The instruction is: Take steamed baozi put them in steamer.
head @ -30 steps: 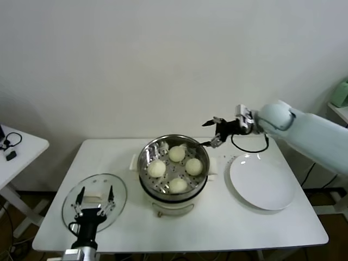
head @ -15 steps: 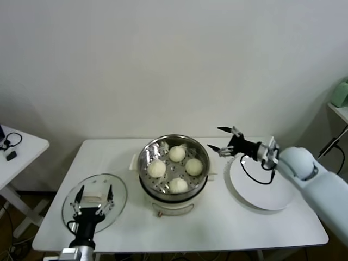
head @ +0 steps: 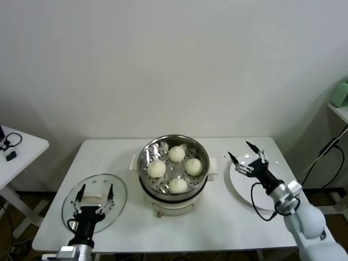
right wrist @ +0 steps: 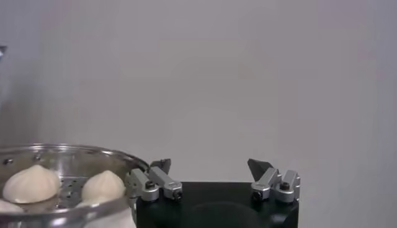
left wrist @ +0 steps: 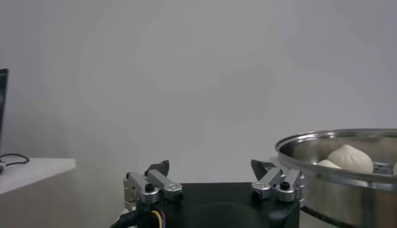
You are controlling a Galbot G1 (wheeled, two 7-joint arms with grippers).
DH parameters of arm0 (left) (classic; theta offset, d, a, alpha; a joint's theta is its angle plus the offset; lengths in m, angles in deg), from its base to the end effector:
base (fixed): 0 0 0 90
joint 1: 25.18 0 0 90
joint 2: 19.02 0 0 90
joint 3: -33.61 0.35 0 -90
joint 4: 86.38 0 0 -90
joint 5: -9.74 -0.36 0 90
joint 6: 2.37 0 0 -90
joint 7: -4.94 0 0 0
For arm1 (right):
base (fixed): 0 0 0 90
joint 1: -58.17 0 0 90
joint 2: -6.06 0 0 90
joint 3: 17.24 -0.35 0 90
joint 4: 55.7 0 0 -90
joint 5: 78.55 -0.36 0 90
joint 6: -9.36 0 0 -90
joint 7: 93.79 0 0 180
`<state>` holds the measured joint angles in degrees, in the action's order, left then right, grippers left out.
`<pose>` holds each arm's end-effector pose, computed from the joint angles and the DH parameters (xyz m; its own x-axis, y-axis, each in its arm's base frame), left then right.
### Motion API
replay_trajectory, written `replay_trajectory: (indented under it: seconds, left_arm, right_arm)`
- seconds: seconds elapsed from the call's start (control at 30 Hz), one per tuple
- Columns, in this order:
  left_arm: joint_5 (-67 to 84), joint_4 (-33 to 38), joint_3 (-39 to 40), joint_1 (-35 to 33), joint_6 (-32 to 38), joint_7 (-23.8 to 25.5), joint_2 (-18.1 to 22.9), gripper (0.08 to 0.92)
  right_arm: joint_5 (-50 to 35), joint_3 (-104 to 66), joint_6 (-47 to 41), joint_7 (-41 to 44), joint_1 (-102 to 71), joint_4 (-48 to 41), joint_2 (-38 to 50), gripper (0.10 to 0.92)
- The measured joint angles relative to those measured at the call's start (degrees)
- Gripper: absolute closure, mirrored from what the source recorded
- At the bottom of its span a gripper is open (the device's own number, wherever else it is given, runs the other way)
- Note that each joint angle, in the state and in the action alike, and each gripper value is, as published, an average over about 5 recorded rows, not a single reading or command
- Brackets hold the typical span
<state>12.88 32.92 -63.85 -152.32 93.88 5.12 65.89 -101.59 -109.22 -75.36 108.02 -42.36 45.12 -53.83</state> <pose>0.1458 0.0560 -0.3231 -0.9983 -0.0564 0.0175 -0.0545 0.9940 0.0945 0.3039 -0.1522 -0.2988 -0.8981 -0.4382 -0.0373 -0.4291 0.8916 -0.1445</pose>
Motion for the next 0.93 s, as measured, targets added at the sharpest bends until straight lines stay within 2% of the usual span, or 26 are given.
replay_trajectory:
  seconds: [0.4, 0.93]
  left_arm:
    - [2.08, -0.37, -1.72, -0.22, -0.13, 3.16, 0.51, 0.177]
    - [5.21, -1.08, -2.84, -0.26, 0.3, 5.83, 1.47, 0.177]
  right_arm:
    - [1.79, -5.07, 5.32, -1.65, -13.33, 3.26, -10.83, 0.203]
    - [0.42, -6.04, 9.15, -2.34, -19.95, 3.74, -14.46, 0.203]
